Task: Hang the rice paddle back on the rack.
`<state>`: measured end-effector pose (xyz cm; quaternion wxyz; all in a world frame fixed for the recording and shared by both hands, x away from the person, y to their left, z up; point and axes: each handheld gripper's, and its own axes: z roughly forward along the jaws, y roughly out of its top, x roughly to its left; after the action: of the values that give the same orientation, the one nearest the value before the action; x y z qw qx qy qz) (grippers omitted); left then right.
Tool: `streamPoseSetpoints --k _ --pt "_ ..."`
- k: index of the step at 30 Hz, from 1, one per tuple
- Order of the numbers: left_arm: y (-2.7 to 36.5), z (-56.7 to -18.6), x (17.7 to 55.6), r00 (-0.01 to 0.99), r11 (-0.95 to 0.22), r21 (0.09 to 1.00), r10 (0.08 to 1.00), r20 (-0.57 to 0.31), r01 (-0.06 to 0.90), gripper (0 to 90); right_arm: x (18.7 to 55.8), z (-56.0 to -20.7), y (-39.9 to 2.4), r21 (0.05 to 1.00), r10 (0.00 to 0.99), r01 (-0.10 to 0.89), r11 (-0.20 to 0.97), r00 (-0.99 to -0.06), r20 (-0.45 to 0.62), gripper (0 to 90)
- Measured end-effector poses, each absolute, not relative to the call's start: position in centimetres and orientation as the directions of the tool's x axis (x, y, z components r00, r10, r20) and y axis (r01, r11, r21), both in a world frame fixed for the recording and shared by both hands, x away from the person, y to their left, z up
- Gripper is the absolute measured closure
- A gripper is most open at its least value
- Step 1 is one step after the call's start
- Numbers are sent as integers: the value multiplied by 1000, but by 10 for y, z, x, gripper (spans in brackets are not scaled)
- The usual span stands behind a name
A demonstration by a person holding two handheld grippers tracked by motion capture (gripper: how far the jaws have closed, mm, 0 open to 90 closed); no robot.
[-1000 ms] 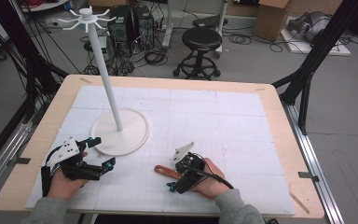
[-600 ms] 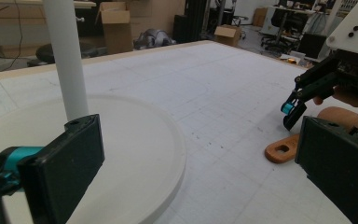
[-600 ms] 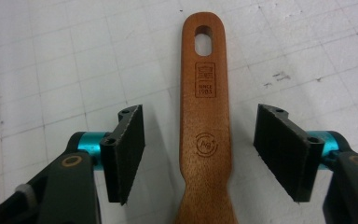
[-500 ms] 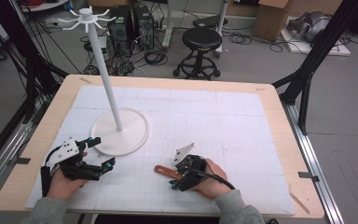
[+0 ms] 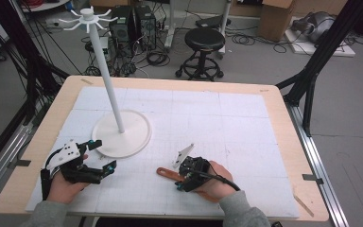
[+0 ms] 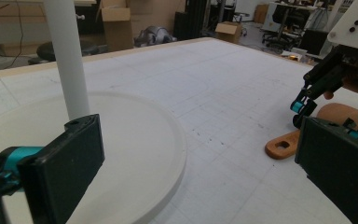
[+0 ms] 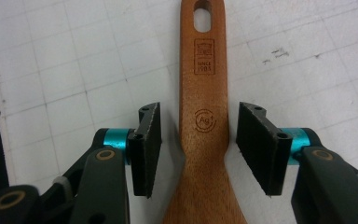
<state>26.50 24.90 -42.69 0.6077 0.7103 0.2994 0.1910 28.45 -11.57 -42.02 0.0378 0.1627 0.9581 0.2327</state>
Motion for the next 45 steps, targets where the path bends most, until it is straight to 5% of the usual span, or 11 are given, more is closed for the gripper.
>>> streamPoseSetpoints --k 11,25,45 --pt "248 -427 264 750 -86 977 656 -91 194 18 287 -419 -122 461 315 282 841 -949 6 641" --pt "249 -427 267 747 -71 980 658 -96 188 18 287 -419 -128 519 328 282 807 -945 4 644" --pt "249 -427 270 747 -62 981 658 -96 181 18 268 -375 -164 712 387 235 661 -920 -56 645"
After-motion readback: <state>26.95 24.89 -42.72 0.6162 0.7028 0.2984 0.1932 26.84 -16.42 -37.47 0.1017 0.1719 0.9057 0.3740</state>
